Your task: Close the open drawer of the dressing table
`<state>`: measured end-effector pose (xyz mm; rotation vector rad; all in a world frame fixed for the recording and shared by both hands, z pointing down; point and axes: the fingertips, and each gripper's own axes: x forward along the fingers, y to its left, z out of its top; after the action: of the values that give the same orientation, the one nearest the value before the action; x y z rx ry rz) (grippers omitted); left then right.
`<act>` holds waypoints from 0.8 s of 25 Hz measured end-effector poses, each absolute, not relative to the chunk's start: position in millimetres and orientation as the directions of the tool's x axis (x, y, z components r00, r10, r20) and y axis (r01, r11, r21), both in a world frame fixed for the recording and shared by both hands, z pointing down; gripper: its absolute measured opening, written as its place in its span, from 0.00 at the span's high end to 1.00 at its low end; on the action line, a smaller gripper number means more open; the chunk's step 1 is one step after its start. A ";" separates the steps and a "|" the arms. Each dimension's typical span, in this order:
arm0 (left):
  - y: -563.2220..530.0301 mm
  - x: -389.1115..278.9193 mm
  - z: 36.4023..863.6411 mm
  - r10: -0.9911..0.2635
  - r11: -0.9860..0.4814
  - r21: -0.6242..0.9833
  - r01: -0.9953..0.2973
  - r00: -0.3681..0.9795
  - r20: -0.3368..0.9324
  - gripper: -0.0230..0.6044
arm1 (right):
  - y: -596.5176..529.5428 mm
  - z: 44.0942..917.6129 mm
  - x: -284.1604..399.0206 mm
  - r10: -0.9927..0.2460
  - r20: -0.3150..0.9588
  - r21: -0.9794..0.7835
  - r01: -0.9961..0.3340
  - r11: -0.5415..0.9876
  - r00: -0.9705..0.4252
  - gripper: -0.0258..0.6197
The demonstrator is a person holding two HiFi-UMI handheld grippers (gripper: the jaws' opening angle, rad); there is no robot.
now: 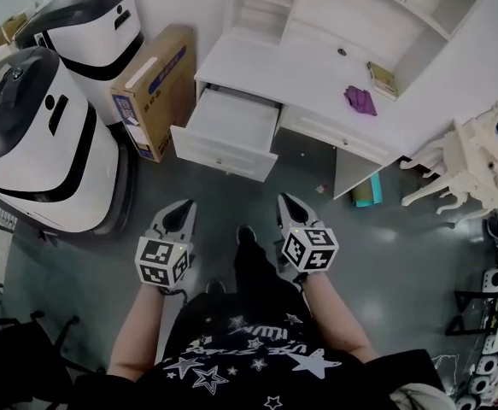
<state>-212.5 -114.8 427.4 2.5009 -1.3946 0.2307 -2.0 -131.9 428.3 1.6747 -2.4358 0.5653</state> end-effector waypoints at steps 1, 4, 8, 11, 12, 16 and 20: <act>-118.8 -210.8 428.8 -0.810 -0.503 0.144 -0.852 0.523 0.266 0.95 | -138.2 432.9 -1.9 -0.869 0.317 -0.232 -0.920 0.317 -0.380 0.96; -132.7 -207.1 436.9 -0.813 -0.498 0.127 -0.858 0.513 0.276 0.95 | -158.2 446.0 -4.8 -0.850 0.322 -0.241 -0.904 0.352 -0.417 0.96; -164.5 -197.8 448.4 -0.824 -0.465 0.148 -0.873 0.488 0.286 0.95 | -196.7 456.5 5.4 -0.842 0.328 -0.240 -0.900 0.364 -0.428 0.96; -182.9 -187.2 456.0 -0.821 -0.468 0.136 -0.873 0.487 0.297 0.95 | -214.8 468.6 11.3 -0.829 0.353 -0.247 -0.898 0.365 -0.434 0.96; -188.2 -184.9 460.0 -0.819 -0.467 0.135 -0.874 0.485 0.308 0.95 | -217.1 473.5 11.4 -0.820 0.367 -0.244 -0.896 0.372 -0.440 0.96; -217.0 -173.3 487.8 -0.797 -0.451 0.140 -0.882 0.468 0.383 0.95 | -228.3 486.6 18.2 -0.785 0.414 -0.241 -0.887 0.393 -0.460 0.96; -246.1 -162.8 517.9 -0.764 -0.460 0.135 -0.877 0.469 0.444 0.95 | -237.4 496.7 22.2 -0.775 0.442 -0.182 -0.891 0.416 -0.452 0.96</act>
<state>-162.8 -246.1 517.9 2.3766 -1.3856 0.4603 22.2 -237.4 496.7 1.4469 -2.3849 0.5720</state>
